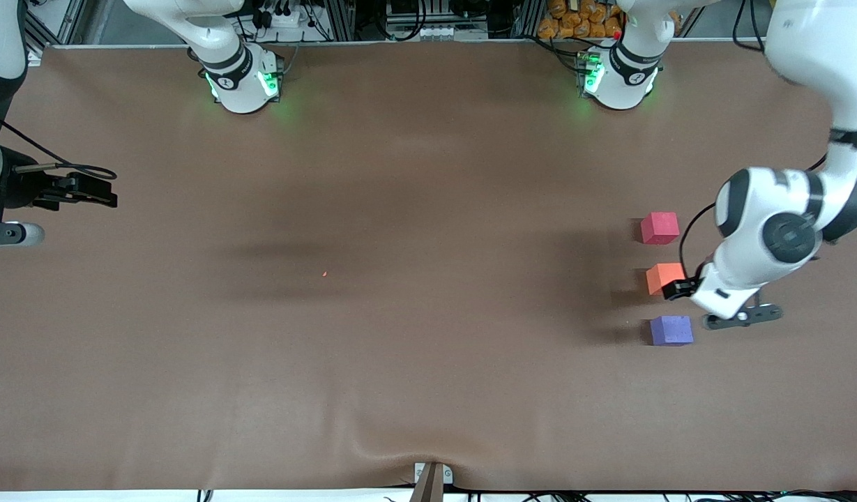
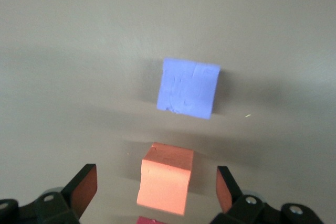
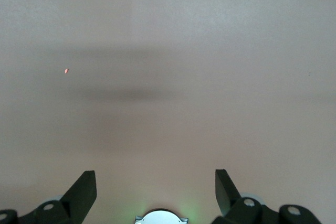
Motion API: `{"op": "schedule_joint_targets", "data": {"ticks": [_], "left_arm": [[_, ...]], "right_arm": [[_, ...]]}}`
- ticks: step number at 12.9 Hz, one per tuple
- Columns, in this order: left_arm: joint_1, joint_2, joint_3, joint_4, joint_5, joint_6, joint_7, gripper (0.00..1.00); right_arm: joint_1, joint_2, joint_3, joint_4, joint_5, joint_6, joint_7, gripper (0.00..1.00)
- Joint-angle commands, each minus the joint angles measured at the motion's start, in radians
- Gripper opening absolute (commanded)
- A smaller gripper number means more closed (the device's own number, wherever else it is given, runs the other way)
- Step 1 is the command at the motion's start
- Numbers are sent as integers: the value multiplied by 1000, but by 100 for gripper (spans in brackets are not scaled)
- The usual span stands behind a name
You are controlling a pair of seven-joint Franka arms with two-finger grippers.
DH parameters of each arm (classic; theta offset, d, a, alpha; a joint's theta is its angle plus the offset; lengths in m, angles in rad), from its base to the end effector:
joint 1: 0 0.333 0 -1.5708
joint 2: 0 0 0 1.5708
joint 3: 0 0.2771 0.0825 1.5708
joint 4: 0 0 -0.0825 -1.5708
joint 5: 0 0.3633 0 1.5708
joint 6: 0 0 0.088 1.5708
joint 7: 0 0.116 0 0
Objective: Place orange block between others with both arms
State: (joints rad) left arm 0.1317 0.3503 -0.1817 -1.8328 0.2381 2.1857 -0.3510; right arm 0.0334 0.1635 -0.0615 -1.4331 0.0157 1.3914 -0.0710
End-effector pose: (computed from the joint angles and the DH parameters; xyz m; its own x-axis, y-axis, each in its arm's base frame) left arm 0.6063 -0.0147 0.3115 0.9840 0.1714 0.0486 0.1762 -0.9765 -0.1240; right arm 0.5542 -0.0111 0.5347 0.9782 0.0450 -0.2025 0.0418 -0.9989 -0.0201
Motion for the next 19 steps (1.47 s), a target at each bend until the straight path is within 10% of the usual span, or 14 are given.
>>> {"op": "schedule_joint_targets", "data": {"ticks": [1, 4, 19], "left_arm": [[8, -44, -25, 129, -86, -140, 12, 100], [9, -65, -53, 285, -114, -334, 15, 100], [-167, -410, 99, 316, -223, -783, 262, 100]], "right_arm": [[-1, -18, 0, -1, 10, -11, 14, 100], [-1, -18, 0, 0, 7, -8, 8, 100], [2, -12, 0, -1, 6, 3, 11, 100]]}}
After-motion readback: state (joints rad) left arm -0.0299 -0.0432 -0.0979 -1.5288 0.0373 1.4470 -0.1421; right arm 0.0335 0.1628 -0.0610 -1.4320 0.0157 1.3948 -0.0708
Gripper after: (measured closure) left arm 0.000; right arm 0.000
